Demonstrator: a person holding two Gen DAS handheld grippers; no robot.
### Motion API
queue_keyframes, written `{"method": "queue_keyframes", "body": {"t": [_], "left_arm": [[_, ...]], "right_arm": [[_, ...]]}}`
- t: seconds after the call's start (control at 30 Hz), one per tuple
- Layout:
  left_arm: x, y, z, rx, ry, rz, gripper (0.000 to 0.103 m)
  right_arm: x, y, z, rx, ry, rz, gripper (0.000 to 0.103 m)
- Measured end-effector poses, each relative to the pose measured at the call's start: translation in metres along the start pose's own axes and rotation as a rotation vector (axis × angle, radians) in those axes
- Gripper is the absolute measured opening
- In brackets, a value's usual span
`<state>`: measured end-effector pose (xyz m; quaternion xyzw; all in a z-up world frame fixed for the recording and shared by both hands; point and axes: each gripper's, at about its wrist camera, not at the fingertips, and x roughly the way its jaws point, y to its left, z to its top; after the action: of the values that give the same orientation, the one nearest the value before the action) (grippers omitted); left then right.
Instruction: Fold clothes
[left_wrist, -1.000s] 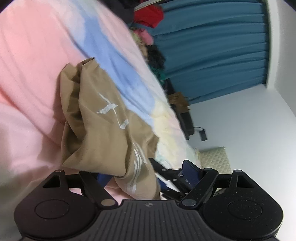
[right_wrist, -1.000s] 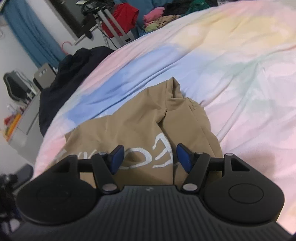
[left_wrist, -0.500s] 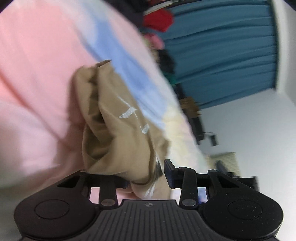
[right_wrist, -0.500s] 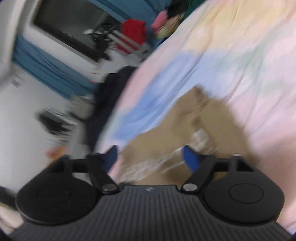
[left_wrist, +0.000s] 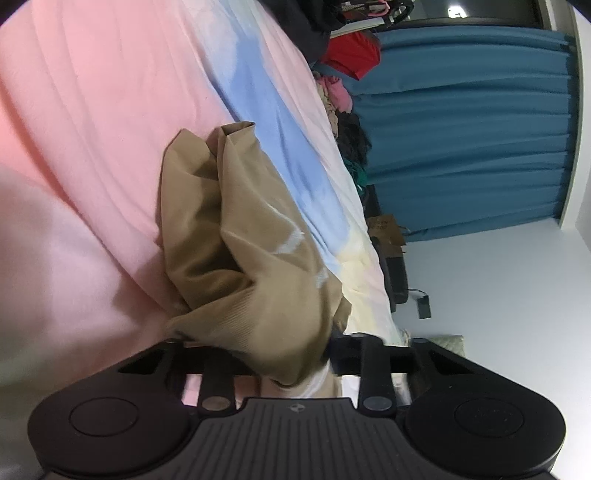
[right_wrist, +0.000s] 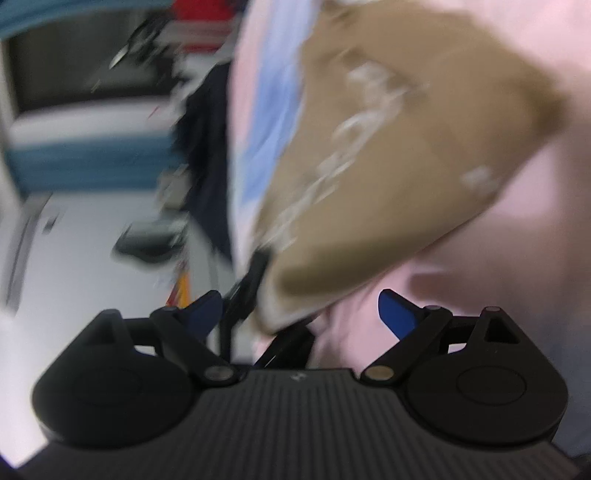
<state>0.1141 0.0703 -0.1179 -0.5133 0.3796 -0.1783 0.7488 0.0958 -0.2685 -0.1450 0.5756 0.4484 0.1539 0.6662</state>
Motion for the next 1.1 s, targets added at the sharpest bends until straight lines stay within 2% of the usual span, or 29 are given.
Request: {"method": "queue_keyframes", "body": {"t": [0.17, 0.33, 0.37, 0.43, 0.47, 0.53, 0.63, 0.77, 0.93, 1.1], "left_arm": [[-0.003, 0.001, 0.005, 0.014, -0.009, -0.013, 0.022], [-0.011, 0.001, 0.005, 0.012, -0.005, -0.031, 0.021], [-0.012, 0.001, 0.007, 0.014, -0.003, -0.030, 0.021], [-0.012, 0.001, 0.009, 0.015, -0.002, -0.032, 0.021], [-0.010, 0.000, 0.009, 0.018, -0.001, -0.031, 0.021], [-0.003, -0.002, 0.009, 0.019, 0.001, -0.029, 0.021], [0.009, -0.003, 0.010, 0.017, -0.005, -0.037, 0.021], [-0.005, -0.018, 0.008, 0.052, 0.011, -0.074, 0.021], [-0.025, -0.046, 0.005, 0.088, 0.052, -0.091, 0.021], [-0.015, -0.094, 0.008, 0.063, 0.151, -0.016, 0.021]], "right_arm": [[-0.016, -0.015, 0.008, 0.084, -0.173, -0.043, 0.092], [-0.018, -0.017, 0.010, 0.101, -0.235, -0.064, 0.068], [-0.019, -0.018, 0.010, 0.099, -0.244, -0.070, 0.066], [-0.019, -0.017, 0.011, 0.084, -0.261, -0.077, 0.058], [-0.021, -0.017, 0.013, 0.073, -0.268, -0.085, 0.054], [-0.021, -0.017, 0.015, 0.051, -0.280, -0.107, 0.038], [-0.030, -0.011, 0.013, 0.009, -0.310, -0.106, 0.028], [-0.046, 0.016, 0.001, -0.110, -0.362, -0.106, 0.027], [-0.073, 0.039, -0.021, -0.155, -0.407, -0.091, 0.026], [-0.110, 0.057, -0.023, -0.148, -0.429, -0.069, 0.025]]}}
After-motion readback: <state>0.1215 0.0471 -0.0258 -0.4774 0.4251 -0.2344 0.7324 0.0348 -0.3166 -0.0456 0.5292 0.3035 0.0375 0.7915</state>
